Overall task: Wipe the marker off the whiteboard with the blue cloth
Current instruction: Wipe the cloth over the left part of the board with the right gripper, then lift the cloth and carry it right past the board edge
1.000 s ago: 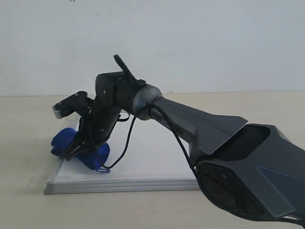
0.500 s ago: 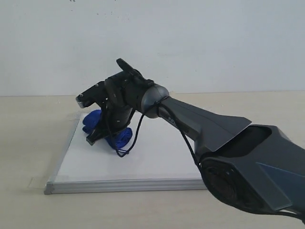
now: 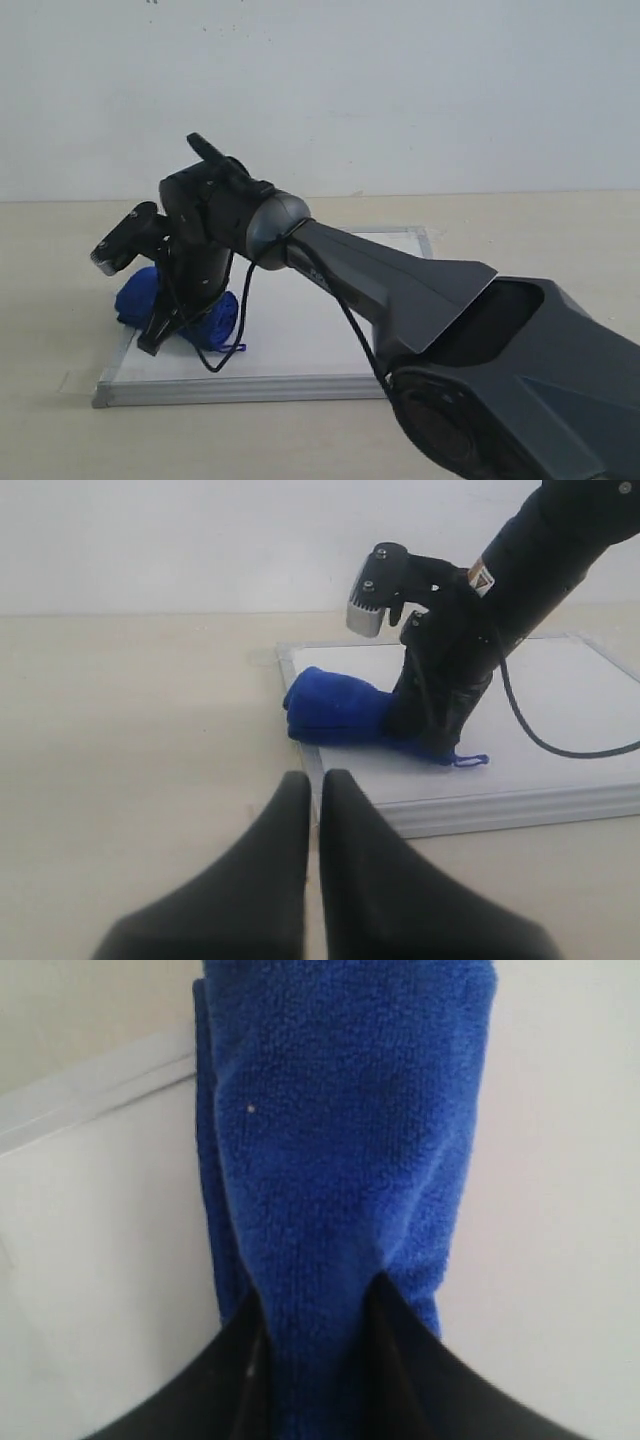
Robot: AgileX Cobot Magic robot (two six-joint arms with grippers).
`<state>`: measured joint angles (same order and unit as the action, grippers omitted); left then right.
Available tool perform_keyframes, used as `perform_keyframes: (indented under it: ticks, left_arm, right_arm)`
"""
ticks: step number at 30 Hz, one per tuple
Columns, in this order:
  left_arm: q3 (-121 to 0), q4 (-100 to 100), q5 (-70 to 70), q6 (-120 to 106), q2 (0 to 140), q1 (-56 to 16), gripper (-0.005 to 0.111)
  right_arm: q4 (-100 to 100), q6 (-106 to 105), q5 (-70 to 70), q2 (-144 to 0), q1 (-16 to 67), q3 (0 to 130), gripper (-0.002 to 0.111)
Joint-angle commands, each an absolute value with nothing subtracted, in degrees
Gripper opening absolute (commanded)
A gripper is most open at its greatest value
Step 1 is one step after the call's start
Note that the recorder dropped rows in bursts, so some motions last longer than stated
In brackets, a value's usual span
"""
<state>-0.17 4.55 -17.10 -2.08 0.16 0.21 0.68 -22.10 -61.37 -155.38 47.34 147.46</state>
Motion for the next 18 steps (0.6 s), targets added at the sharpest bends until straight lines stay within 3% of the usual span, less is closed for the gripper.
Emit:
perform_keyframes:
  ticks: [1,11,18]
  left_arm:
    - [0.00,4.89,-16.52,-2.21,0.00,-0.06,0.004]
    - [0.00,4.89,-16.52,-2.21,0.00,-0.06,0.004]
    - [0.00,4.89,-16.52,-2.21,0.00,-0.06,0.004]
  right_arm:
    - [8.11,-16.39,-66.80,-155.38,47.32,147.51,0.000]
    - [12.53,-8.74,-69.96,-152.54,39.17,147.51,0.000]
    - [11.60,-3.63,-69.96,-146.45,38.26,147.28,0.000]
